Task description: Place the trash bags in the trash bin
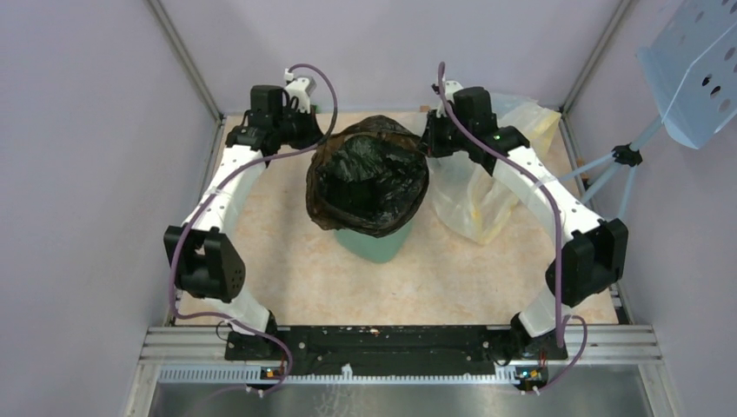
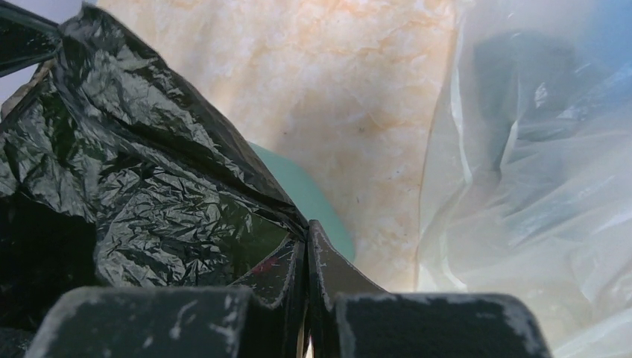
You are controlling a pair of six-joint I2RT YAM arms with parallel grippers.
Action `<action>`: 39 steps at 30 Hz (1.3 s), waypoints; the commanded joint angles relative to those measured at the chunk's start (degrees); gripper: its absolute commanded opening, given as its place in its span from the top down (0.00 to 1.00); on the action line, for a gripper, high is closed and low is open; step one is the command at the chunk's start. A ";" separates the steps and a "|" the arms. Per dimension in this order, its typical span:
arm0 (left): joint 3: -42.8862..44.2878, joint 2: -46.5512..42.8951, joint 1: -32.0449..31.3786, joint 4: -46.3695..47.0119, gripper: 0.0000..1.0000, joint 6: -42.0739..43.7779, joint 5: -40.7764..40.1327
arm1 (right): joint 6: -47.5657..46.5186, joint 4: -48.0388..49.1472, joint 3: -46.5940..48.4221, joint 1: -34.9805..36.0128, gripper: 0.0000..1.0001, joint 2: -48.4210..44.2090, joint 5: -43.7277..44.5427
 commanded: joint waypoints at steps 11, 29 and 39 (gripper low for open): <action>0.19 7.76 1.97 -6.25 1.00 -4.01 8.02 | 2.99 2.68 -7.14 -1.07 1.00 1.64 -5.70; -7.02 -2.64 7.02 -0.29 0.77 -11.08 4.99 | 4.21 -0.69 -8.40 -3.85 0.67 -9.69 4.44; -21.16 -21.28 11.30 3.56 0.45 -18.69 4.06 | 13.92 3.26 -26.76 -3.86 0.46 -31.38 -2.41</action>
